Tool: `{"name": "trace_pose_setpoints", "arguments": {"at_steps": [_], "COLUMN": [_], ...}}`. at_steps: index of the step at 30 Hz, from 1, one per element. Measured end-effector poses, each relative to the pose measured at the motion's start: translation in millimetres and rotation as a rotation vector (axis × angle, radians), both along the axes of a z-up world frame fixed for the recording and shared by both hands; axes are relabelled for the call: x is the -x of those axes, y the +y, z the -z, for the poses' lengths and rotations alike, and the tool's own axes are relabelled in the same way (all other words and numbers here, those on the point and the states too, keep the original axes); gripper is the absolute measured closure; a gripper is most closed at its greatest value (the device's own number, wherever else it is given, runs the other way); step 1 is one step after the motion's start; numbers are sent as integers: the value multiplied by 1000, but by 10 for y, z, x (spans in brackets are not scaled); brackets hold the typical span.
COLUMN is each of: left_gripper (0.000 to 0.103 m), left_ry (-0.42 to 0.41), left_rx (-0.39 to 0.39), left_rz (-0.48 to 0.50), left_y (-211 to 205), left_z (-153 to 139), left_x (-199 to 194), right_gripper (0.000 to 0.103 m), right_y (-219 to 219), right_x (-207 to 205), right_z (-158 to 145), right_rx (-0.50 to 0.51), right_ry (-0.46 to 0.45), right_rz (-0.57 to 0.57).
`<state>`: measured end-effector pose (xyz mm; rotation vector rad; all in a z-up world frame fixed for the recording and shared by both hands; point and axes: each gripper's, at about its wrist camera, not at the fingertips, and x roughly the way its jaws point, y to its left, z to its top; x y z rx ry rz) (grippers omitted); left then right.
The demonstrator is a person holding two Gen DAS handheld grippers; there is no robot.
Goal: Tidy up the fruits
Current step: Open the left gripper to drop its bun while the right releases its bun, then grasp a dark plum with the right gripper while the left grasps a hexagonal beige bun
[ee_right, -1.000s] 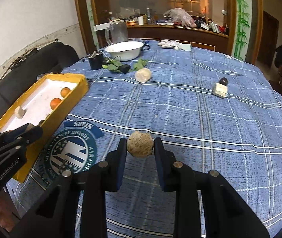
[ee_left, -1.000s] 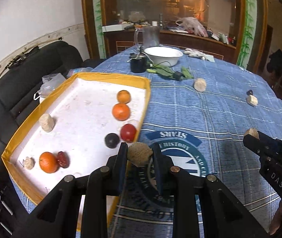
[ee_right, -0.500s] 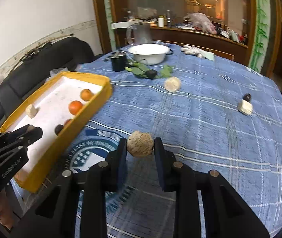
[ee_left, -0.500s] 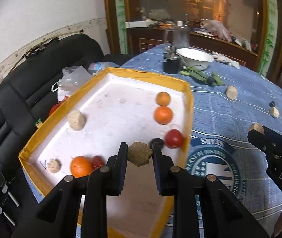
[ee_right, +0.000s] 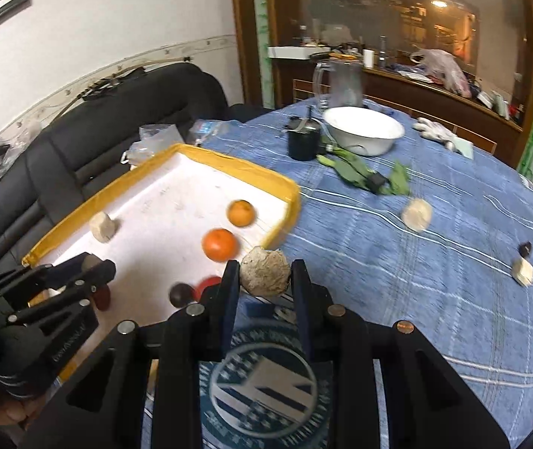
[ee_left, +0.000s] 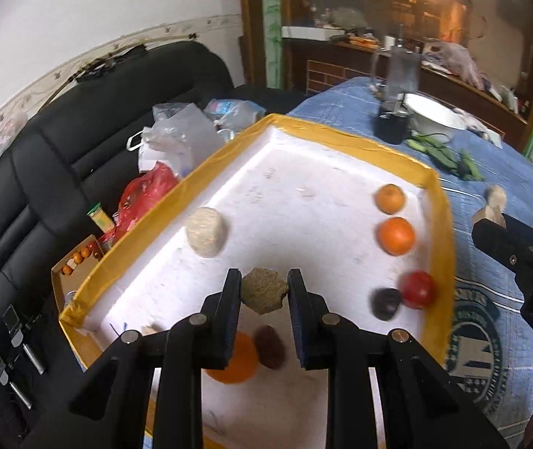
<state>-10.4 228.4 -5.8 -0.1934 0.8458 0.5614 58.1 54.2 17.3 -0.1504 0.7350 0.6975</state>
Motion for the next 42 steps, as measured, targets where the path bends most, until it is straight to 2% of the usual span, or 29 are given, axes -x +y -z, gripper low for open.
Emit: {"name": "trace_pose_setpoints", "arguments": {"at_steps": [6,16,22,25,27,28,29,31,32,35,38,42], "left_gripper": [79,79,79,78,72,61,46,28,26,26,26,26], "left_ry": [14,50,88,123,133,133,133,113,98,69,25,-15], "left_rx": [20,37,46,81,108,108,104,88,80,72,61,23], "left_rz": [-49,-63,-70,-103,-124,-129,-135,-145,-150,-152,-132,-38], "left_y": [272,403,436,492,517,511,504,477,460,378,209,-209], "left_z": [44,136,178,218,238,229,210,153,120,23,-86,-188], "left_x": [-7,-40,-77,-75,-51,-35,-11,42,69,98,84,-47], "right_gripper": [73,73,73,73,73,73,73,71,69,50,40,35], "right_y": [366,998,1194,1248,1282,1293,1308,1337,1341,1270,1004,446], "right_x": [-108,-400,-486,-509,-525,-531,-537,-541,-532,-514,-487,-499], "right_z": [19,197,366,398,417,423,434,464,466,420,276,103], "right_rx": [-3,32,66,69,75,78,85,106,109,94,43,-11], "right_ry": [21,61,91,103,116,116,123,140,135,131,113,76], "right_rz": [-60,-138,-156,-162,-174,-176,-181,-193,-195,-192,-172,-105]}}
